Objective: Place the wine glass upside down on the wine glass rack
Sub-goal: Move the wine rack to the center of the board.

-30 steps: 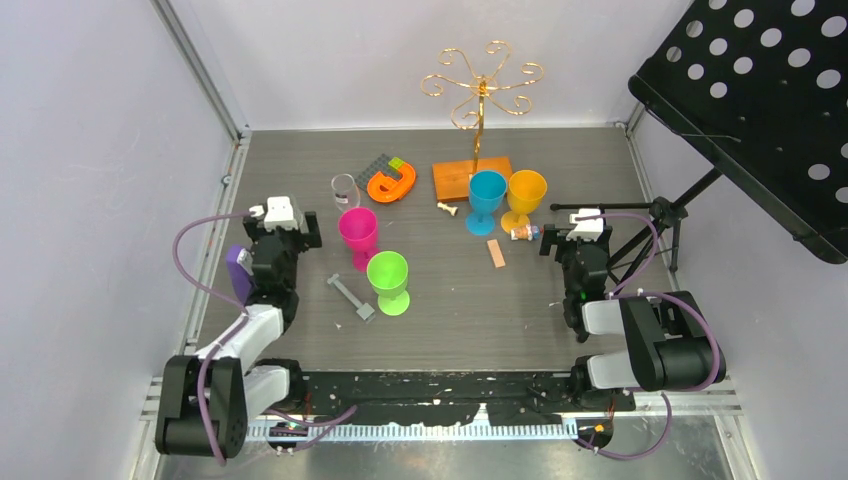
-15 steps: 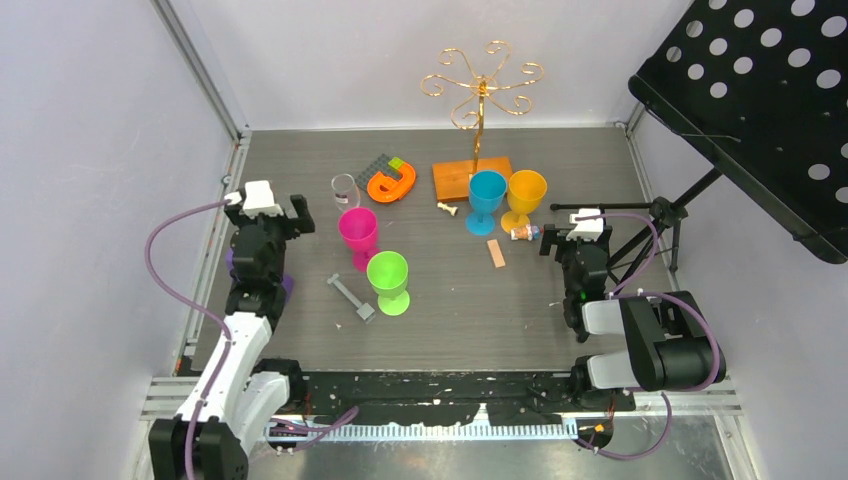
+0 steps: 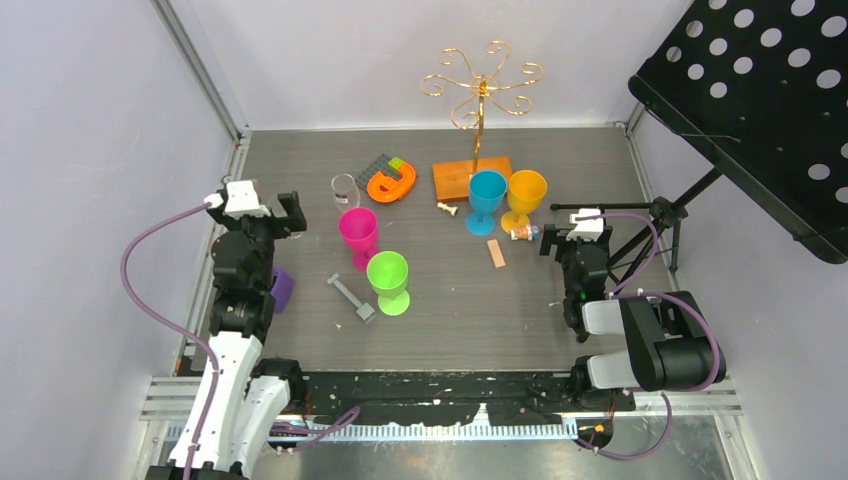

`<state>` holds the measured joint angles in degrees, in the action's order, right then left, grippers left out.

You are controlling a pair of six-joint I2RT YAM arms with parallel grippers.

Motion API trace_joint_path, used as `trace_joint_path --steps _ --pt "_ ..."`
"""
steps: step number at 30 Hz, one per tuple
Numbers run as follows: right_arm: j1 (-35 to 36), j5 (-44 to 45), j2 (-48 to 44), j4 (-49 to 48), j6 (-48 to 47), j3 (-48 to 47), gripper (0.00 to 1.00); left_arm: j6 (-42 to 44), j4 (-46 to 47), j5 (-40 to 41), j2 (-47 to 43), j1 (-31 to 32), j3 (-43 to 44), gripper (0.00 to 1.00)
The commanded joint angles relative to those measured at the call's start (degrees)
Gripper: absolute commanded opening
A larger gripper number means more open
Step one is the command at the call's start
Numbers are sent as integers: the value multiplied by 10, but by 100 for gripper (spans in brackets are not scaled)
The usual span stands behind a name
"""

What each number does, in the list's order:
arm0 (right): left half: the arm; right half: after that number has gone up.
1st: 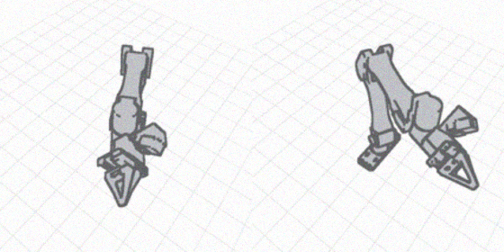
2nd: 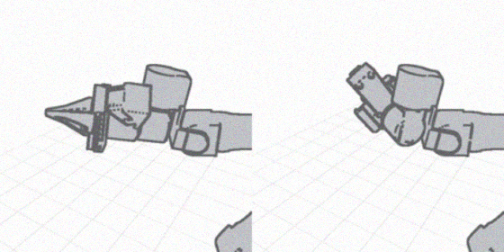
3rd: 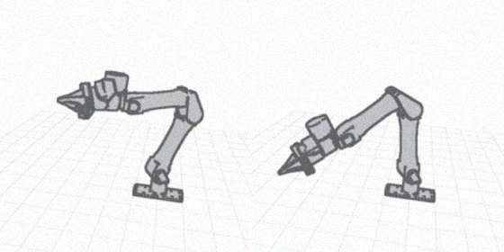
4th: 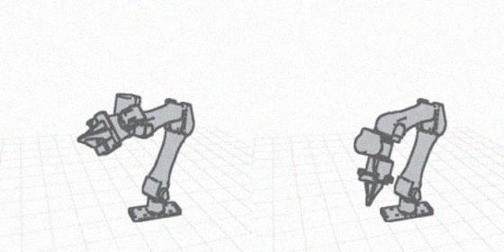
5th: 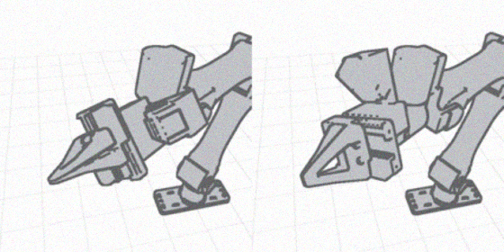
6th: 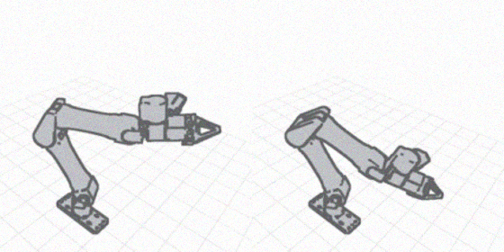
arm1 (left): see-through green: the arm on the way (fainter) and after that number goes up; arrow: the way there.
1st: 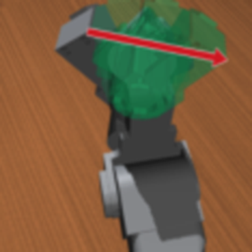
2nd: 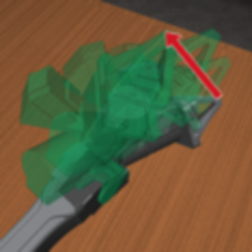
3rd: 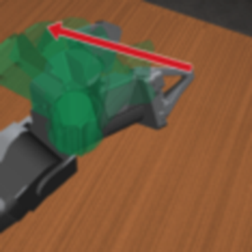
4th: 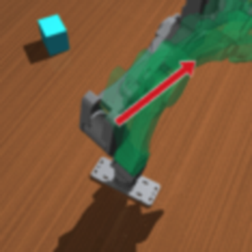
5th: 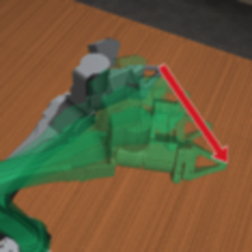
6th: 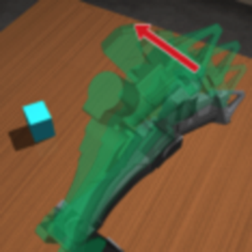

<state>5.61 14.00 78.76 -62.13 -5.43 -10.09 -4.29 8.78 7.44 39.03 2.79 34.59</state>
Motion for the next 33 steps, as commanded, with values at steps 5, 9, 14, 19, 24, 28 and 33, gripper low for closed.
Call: trace_joint_path --steps 5,9,14,19,24,28,33 --pt "-4 3 -9 -19 12 -24 95 -8 -102 91 10 0 74 99" --pt "-4 -3 -50 81 10 -60 95 -26 -107 118 7 0 80 99" --pt "-4 -3 -115 162 12 -77 95 -42 -109 87 0 0 84 99" --pt "-4 17 -171 247 67 -105 95 -47 -128 96 -1 4 96 99" --pt "-4 26 -231 351 122 -143 95 -47 -129 109 0 11 101 99" --pt "-4 29 -261 476 174 -206 95 -46 -138 119 -5 14 105 99" --pt "-4 22 -253 640 219 -303 95 -52 -158 97 0 16 122 99"
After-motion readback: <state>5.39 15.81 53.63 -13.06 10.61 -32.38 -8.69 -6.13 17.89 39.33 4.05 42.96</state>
